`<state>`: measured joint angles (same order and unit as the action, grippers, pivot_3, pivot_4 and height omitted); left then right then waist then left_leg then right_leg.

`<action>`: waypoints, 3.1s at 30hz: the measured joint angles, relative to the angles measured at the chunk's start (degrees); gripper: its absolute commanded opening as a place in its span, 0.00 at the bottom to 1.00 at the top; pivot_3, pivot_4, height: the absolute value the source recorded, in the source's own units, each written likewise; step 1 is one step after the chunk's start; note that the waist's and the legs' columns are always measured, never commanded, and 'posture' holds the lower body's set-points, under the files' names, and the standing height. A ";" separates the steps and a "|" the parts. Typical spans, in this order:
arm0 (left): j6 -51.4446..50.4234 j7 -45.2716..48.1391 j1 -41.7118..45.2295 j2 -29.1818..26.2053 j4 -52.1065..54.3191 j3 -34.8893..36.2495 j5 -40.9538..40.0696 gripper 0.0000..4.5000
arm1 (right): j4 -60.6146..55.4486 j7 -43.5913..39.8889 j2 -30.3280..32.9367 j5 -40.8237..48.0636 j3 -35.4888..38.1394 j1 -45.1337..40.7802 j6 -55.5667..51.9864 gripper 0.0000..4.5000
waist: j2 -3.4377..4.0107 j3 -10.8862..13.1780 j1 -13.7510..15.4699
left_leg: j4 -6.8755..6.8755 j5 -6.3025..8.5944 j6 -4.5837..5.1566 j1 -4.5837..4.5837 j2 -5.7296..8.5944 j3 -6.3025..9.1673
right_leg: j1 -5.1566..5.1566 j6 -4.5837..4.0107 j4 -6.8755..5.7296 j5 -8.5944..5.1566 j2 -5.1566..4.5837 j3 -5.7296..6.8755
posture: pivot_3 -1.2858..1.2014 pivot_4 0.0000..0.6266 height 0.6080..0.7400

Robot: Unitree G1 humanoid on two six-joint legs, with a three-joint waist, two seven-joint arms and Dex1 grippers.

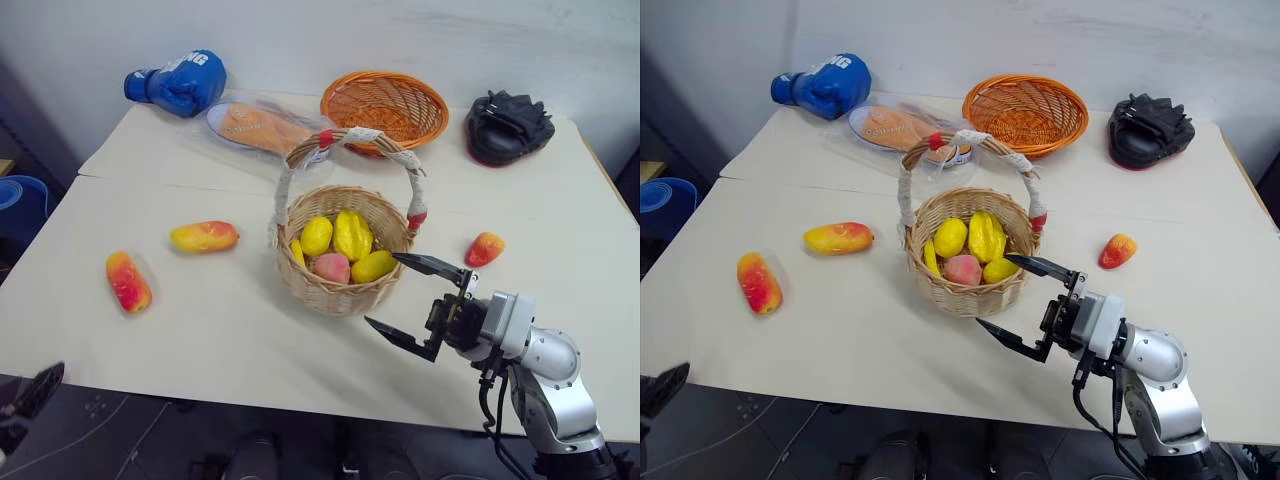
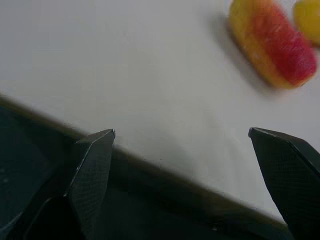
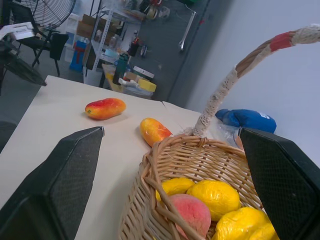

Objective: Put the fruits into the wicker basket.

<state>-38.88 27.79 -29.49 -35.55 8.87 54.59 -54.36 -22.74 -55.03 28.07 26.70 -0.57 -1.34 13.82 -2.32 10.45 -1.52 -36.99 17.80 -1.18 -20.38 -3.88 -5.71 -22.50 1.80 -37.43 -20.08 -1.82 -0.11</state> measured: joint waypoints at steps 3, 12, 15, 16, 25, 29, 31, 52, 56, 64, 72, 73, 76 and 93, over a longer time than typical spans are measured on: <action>-6.38 -3.18 5.26 -7.14 2.37 0.04 -3.12 1.00 | -0.02 -0.08 0.01 -0.33 -0.42 0.82 0.14 0.99 | -0.07 -0.04 -0.17 | 0.03 -0.02 -0.03 0.00 0.00 0.08 | 0.04 0.02 -0.04 0.01 -0.01 0.08 | 0.52 0.24 1.00; -24.24 -22.63 28.56 -12.84 -0.96 -11.63 -5.83 1.00 | 0.30 -0.04 0.09 -1.26 -1.03 1.13 0.74 0.99 | 0.46 0.23 -0.83 | 0.16 -0.09 -0.19 0.03 0.02 0.03 | -0.09 0.52 -0.21 0.28 0.03 0.17 | 0.52 0.24 1.00; -25.51 -22.84 32.58 -12.53 -3.42 -14.74 -4.66 1.00 | 0.28 -0.04 0.21 -1.32 -1.31 1.18 0.21 0.99 | 0.45 0.23 -1.03 | 0.16 -0.12 -0.25 0.01 -0.01 0.02 | -0.12 0.52 -0.23 0.28 0.07 0.17 | 0.52 0.24 1.00; -25.80 -22.74 33.35 -12.57 -4.15 -15.36 -4.02 1.00 | 0.28 0.00 0.21 -1.32 -1.32 1.22 -0.04 0.99 | 0.45 0.23 -1.13 | 0.16 -0.13 -0.26 0.01 -0.01 0.02 | -0.13 0.52 -0.24 0.28 0.07 0.17 | 0.52 0.24 1.00; -25.91 -19.06 40.85 -13.09 -11.74 -24.37 5.36 0.91 | 0.09 2.13 0.53 -1.60 -1.04 2.34 -0.57 1.00 | 0.44 0.23 -0.75 | 0.05 -0.26 -0.30 0.07 0.04 0.04 | -0.07 0.52 -0.40 0.28 0.04 0.17 | 0.52 0.24 1.00; -23.74 -15.11 41.88 -13.70 -13.20 -26.83 8.95 0.65 | 0.07 3.18 0.87 -1.56 0.40 3.23 -1.38 1.00 | 0.44 0.23 -0.28 | 0.08 -0.25 -0.31 0.06 0.03 0.04 | -0.10 0.52 -0.39 0.28 0.04 0.17 | 0.52 0.24 1.00; -22.40 -11.10 41.47 -16.01 -14.04 -28.89 10.67 0.52 | 0.04 3.63 1.35 -1.50 1.35 3.99 -1.48 1.00 | 0.44 0.23 -0.30 | 0.11 -0.25 -0.32 0.06 0.03 0.03 | -0.11 0.52 -0.38 0.28 0.04 0.16 | 0.52 0.24 1.00; 7.62 26.60 68.98 1.86 4.97 -60.46 23.33 0.43 | -9.91 16.67 0.76 -2.90 18.31 23.24 -6.64 1.00 | 0.57 0.22 0.57 | 0.54 -0.89 -0.41 -0.27 0.15 -0.41 | -0.10 1.07 0.08 0.52 0.13 -0.24 | 0.52 0.24 1.00; 9.07 20.18 72.41 8.97 2.70 -67.66 31.22 0.43 | -12.18 19.76 -2.09 -4.79 18.87 25.74 -6.51 1.00 | 0.57 0.23 -0.32 | 0.53 -0.95 -0.64 -0.04 0.12 -0.29 | -0.20 1.14 -0.05 0.49 0.42 -0.51 | 0.52 0.24 1.00; 10.07 17.32 74.28 8.73 -1.58 -71.38 41.05 0.51 | -15.92 24.44 -8.07 -8.68 18.55 31.52 -4.83 1.00 | 0.57 0.23 -0.25 | 0.61 -1.00 -0.71 0.08 0.13 -0.33 | -0.21 1.13 -0.24 0.48 0.46 -0.71 | 0.52 0.24 1.00; 16.04 22.79 74.22 6.60 -3.22 -70.09 41.43 0.99 | -15.79 24.08 -8.52 -8.72 18.55 32.86 -2.08 1.00 | 0.57 0.23 -0.14 | 0.58 -0.99 -0.70 0.07 0.16 -0.34 | -0.21 1.15 -0.22 0.47 0.43 -0.71 | 0.52 0.24 1.00; 17.48 24.30 74.15 5.92 -3.20 -68.96 40.90 0.99 | -15.35 23.58 -8.46 -8.36 18.54 32.85 -1.55 1.00 | 0.57 0.23 -0.25 | 0.60 -0.99 -0.70 0.08 0.15 -0.34 | -0.21 1.14 -0.22 0.47 0.43 -0.71 | 0.52 0.24 1.00; 19.78 28.87 72.85 3.77 -2.52 -65.11 37.34 0.99 | -13.87 22.00 -7.75 -7.23 18.36 31.57 -1.23 1.00 | 0.58 0.23 -0.40 | 0.61 -0.99 -0.71 0.10 0.13 -0.38 | -0.21 1.14 -0.24 0.46 0.44 -0.71 | 0.52 0.24 1.00; 9.67 27.94 31.94 -11.85 -5.03 -20.02 22.56 0.99 | -5.98 13.18 -2.76 0.27 9.47 12.85 -5.45 1.00 | 0.53 0.27 -1.70 | 0.71 -0.81 -0.40 0.17 0.10 -0.23 | -0.20 1.02 -0.28 0.40 0.14 -0.42 | 0.52 0.24 1.00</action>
<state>-29.21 55.73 2.45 -47.40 3.85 34.58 -31.80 -28.72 -41.85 25.30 26.96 8.90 11.51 8.37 -1.79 10.72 -3.23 -36.28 16.98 -1.58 -20.20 -3.78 -5.93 -22.71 2.82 -37.71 -19.69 -1.68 -0.53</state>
